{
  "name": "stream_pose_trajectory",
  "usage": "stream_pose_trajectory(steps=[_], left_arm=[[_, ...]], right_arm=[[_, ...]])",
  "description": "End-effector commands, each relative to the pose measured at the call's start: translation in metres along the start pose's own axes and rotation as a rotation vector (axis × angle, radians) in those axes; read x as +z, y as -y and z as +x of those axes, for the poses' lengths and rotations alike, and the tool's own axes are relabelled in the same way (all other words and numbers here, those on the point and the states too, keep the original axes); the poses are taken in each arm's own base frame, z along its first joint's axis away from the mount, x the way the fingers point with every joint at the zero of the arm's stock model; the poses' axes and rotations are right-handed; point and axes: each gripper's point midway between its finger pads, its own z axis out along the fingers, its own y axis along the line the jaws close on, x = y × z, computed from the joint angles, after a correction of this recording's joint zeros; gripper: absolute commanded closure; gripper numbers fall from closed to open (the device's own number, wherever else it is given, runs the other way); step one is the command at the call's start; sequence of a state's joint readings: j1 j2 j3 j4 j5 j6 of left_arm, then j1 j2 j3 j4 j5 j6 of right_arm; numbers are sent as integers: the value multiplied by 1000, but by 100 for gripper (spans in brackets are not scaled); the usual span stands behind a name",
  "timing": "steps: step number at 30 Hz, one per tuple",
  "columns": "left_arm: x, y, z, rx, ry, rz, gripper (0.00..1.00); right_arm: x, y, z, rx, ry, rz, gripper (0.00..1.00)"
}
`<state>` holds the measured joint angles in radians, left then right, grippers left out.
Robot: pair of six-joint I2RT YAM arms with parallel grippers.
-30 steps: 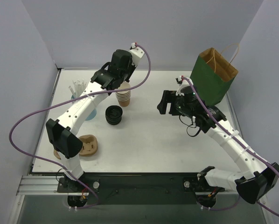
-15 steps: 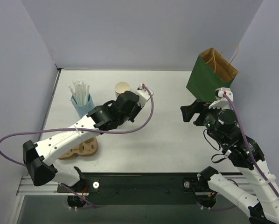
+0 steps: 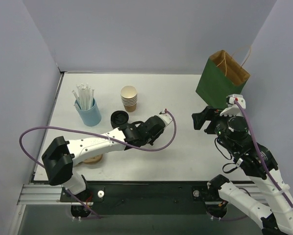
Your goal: Pack the takeout coffee
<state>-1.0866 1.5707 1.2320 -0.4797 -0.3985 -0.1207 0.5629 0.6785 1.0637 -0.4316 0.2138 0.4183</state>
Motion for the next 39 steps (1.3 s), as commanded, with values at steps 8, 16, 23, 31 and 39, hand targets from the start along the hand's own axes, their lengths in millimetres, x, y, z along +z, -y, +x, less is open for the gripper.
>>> stream_pose_trajectory(steps=[8,16,23,31,39], left_arm=[[14,19,-6,-86,39,49,91],[-9,-1,-34,-62,73,-3,62],[-23,-73,-41,-136,52,-114,51],[-6,-139,-20,-207,-21,-134,45],[23,-157,5,-222,-122,-105,44]], right_arm=[[-8,3,-9,20,46,4,23],[-11,1,-11,23,49,-11,23],[-9,-1,-6,22,31,-27,23],[-4,-7,1,17,-2,-50,23],[0,-12,3,5,-21,-62,23]])
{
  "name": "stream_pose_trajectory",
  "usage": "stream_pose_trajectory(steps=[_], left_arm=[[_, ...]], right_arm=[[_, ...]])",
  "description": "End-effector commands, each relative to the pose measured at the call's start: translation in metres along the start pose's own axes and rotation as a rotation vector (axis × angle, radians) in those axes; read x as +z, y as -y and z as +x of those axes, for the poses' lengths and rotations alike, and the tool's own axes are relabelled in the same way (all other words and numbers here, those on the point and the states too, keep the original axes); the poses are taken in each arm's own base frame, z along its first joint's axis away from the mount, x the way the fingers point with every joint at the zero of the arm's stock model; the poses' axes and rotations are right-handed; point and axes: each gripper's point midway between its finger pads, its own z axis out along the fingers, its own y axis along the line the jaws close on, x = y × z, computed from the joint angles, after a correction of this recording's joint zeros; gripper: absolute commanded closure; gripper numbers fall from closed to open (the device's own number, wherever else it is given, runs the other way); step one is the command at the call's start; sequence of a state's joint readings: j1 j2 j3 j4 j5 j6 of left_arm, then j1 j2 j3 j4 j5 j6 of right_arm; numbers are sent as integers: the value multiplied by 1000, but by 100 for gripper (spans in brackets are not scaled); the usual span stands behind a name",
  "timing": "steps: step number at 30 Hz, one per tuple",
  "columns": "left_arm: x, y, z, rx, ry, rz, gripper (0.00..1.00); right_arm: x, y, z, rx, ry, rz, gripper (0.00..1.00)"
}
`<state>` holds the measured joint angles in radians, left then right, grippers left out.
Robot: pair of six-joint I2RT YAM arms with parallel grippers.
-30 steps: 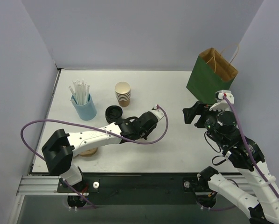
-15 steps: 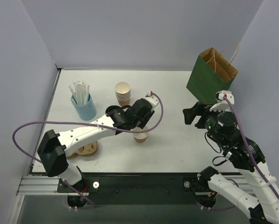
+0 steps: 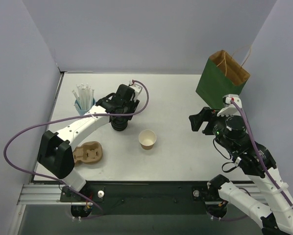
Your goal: Pack the takeout coffee
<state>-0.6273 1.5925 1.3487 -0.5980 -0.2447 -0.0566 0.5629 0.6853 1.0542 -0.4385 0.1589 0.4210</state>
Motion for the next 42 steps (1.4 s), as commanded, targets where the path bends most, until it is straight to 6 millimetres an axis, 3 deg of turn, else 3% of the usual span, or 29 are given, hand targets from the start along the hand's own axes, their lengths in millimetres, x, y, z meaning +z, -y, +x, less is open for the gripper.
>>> stream_pose_trajectory(steps=[1,11,18,29,35,38,42], left_arm=[[10,10,-1,31,-22,63,44],[33,13,15,42,-102,58,46],[39,12,19,48,-117,44,52],[22,10,2,28,-48,54,82],[-3,9,-16,0,-12,75,83],[-32,20,-38,-38,57,165,83],[-96,48,-73,-150,209,425,84]], right_arm=[[-1,-5,-8,10,22,-23,23],[1,-7,-9,5,21,-26,23],[0,-6,-9,5,25,-26,23],[1,-3,-5,-2,20,-18,23],[5,-12,-4,9,6,-53,23],[11,-24,1,13,2,-118,23],[25,-44,10,36,23,-230,23]])
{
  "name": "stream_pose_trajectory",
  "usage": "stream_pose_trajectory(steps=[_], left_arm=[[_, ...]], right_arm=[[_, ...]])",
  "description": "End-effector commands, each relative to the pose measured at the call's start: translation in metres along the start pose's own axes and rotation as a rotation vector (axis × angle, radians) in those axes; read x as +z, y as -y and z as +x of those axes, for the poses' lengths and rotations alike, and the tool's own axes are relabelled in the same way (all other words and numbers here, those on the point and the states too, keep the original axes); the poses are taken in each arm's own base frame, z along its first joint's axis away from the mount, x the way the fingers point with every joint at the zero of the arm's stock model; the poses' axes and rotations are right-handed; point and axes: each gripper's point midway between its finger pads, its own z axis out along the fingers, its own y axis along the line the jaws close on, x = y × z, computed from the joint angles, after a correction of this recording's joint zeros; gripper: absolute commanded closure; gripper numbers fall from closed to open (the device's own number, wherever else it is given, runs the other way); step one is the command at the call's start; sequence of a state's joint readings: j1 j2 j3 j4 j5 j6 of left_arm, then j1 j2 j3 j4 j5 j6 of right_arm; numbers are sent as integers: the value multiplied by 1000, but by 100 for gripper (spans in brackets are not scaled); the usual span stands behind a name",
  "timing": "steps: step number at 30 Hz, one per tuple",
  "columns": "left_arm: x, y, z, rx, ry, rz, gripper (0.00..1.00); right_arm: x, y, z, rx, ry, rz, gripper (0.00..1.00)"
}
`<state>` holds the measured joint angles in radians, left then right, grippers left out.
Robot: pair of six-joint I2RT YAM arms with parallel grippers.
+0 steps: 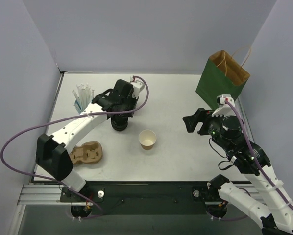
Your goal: Pack the takeout coffee
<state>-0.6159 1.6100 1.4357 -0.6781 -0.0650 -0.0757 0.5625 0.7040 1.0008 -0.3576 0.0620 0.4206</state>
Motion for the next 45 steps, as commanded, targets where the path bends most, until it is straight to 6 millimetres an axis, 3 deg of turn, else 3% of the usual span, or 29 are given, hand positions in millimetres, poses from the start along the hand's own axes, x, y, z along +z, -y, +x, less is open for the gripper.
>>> stream_pose_trajectory(steps=[1,3,4,5,6,7,9,11,14,22,37,45], left_arm=[[-94,57,-63,-107,252,376,83],[-124,70,-73,-164,309,488,83],[-139,83,-79,-163,340,583,83],[-145,89,-74,-179,340,637,83],[-163,94,-76,-224,366,691,83],[-179,101,-87,-216,436,753,82],[-202,115,-77,-262,429,887,81],[-230,123,-80,-242,501,994,80],[-249,129,-78,-276,532,1083,80],[-264,135,-64,-298,538,1190,80],[-282,136,-71,-326,591,1248,80],[-277,135,-69,-342,587,1244,80]], right_arm=[[15,-35,-1,35,54,-196,23],[25,-47,-1,47,108,-282,25],[26,-60,-14,53,177,-349,25],[25,-71,-9,49,175,-426,26],[27,-75,-2,69,168,-460,27],[25,-84,-13,84,216,-511,27],[23,-94,-13,131,224,-573,28],[17,-106,-24,155,266,-642,29],[10,-117,-31,189,304,-725,29],[-1,-145,-36,258,316,-935,34],[10,-169,-26,306,233,-1007,46],[11,-176,-27,312,232,-1024,56]])
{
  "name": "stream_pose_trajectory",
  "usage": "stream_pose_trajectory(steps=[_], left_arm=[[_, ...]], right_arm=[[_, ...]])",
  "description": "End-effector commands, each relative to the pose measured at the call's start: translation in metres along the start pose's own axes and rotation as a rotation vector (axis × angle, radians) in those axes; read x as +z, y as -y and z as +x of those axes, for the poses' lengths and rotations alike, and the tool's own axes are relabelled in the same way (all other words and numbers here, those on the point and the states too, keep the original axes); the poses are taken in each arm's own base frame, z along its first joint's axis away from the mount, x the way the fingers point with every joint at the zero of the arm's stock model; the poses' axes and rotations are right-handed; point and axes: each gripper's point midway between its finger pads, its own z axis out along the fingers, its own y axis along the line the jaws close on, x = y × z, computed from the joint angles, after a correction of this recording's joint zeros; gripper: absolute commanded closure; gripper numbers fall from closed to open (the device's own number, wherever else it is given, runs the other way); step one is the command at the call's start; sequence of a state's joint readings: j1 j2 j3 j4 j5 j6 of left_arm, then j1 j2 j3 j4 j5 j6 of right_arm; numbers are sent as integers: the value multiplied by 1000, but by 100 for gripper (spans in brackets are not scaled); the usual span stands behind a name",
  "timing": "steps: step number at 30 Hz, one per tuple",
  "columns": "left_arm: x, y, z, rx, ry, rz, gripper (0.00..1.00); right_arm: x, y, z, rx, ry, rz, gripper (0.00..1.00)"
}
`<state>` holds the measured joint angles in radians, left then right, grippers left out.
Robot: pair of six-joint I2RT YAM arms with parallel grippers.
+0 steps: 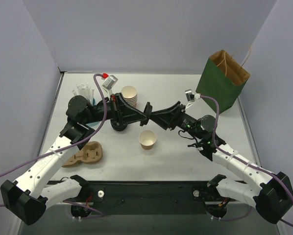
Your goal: Pack the takeout coffee
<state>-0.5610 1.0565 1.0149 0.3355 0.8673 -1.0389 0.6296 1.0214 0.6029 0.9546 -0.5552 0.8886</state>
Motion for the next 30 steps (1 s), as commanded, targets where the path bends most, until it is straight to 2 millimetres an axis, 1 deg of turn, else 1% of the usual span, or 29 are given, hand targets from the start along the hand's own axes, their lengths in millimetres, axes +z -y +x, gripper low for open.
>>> stream_pose_trajectory(steps=[1,3,7,13,19,20,21,23,24,25,26,27,29,30], left_arm=[[-4,12,-6,50,34,37,80],[-4,11,-5,48,36,35,80],[-5,10,-3,53,29,29,80],[-7,11,-1,47,39,34,80],[-9,8,4,29,43,39,80],[-9,8,4,29,43,40,79],[-9,6,5,26,42,38,79],[-10,7,6,30,43,40,79],[-10,7,6,30,44,38,79],[-10,6,6,31,44,37,78],[-10,7,6,34,46,35,76],[-11,6,6,34,43,32,68],[-11,0,6,45,46,-3,54],[-12,-4,6,50,48,-26,44]], right_arm=[[6,-43,-31,-90,94,-151,56],[5,-47,-33,-92,103,-168,56],[6,-47,-33,-89,102,-167,57],[10,-44,-33,-77,97,-157,62],[14,-49,-32,-70,100,-184,66],[15,-48,-32,-69,98,-184,69],[14,-49,-32,-70,97,-188,76],[15,-49,-30,-67,91,-188,83],[15,-48,-30,-68,94,-186,92],[14,-48,-30,-67,94,-184,95],[14,-46,-29,-66,94,-179,98],[13,-47,-30,-68,99,-177,100],[10,-42,-29,-67,101,-148,100],[9,-39,-29,-69,98,-127,100]])
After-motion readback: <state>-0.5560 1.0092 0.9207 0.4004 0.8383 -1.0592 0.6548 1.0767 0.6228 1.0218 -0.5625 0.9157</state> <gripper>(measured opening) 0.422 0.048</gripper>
